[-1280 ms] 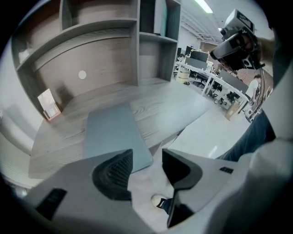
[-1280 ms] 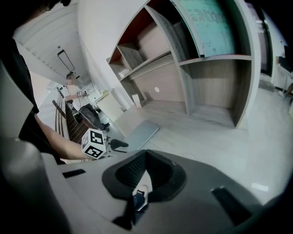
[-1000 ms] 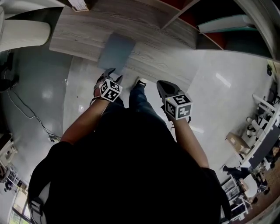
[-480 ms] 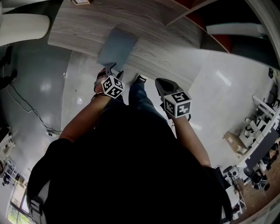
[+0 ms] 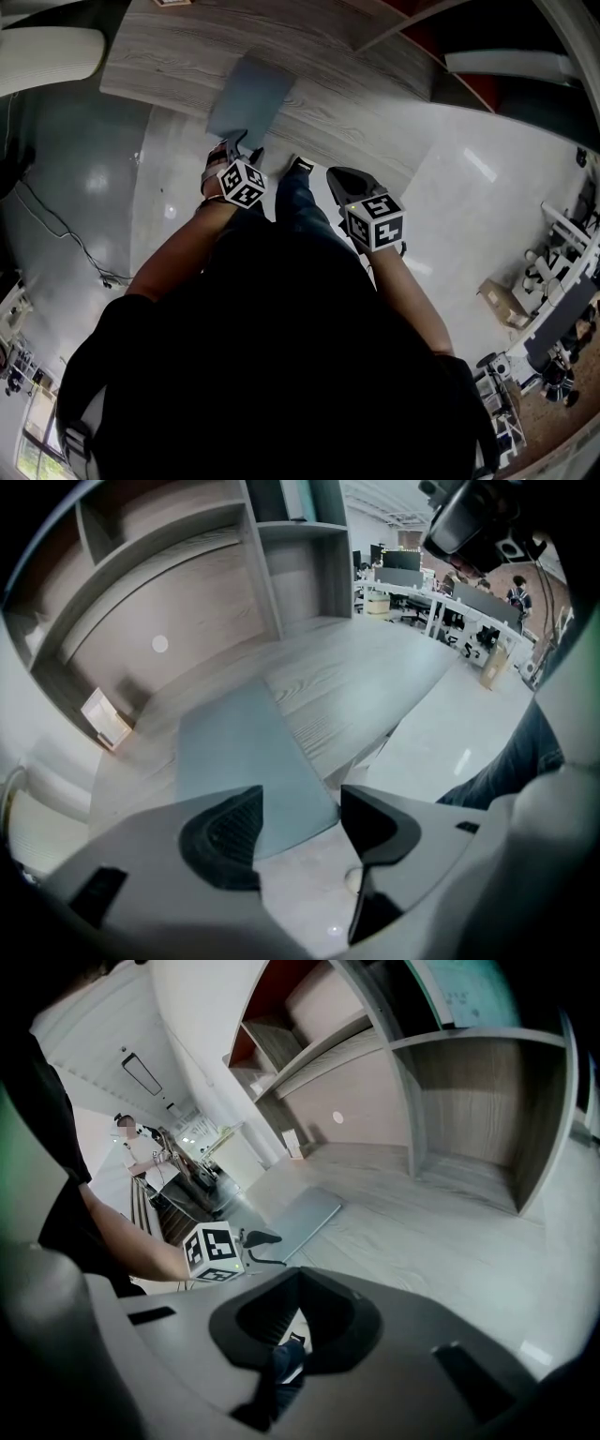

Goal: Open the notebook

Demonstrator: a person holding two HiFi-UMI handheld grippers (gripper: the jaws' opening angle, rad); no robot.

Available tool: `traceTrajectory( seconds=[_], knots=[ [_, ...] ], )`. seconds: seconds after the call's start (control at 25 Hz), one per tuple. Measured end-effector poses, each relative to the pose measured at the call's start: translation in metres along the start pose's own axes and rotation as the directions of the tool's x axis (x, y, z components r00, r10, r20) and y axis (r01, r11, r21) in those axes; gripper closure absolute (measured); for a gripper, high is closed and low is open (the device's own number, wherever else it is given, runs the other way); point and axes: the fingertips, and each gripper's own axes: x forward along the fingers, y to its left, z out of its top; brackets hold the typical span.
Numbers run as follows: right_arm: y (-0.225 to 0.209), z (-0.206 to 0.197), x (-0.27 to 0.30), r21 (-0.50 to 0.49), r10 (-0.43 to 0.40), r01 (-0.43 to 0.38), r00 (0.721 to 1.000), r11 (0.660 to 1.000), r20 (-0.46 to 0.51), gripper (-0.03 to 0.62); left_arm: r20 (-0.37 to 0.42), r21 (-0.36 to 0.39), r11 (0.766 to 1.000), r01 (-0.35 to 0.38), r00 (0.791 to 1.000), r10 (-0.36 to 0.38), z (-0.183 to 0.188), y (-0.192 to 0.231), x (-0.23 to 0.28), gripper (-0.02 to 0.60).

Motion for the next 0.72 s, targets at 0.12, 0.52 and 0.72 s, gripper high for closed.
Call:
traceTrajectory(
  seconds=[0.12,0.52,0.72],
  knots=[
    [0.001,0.001,0.002,-0.003,0.003,-0.003,1.000,1.000,0.001,0.594,-0.004,0.007,1.000,-0.003,1.000,0.003,0.000,0.000,0.000,0.316],
    [0.002,0.005,0.002,-0.001,0.001,-0.001,1.000,1.000,0.016,0.594,-0.001,0.022,1.000,0.003,1.000,-0.003,0.003,-0.002,-0.004,0.349],
    [0.006,0.009,0.000,-0.008,0.001,0.000,0.999,1.000,0.033,0.594,0.010,0.031,0.999,0.013,1.000,-0.013,0.007,-0.003,-0.010,0.378]
  ],
)
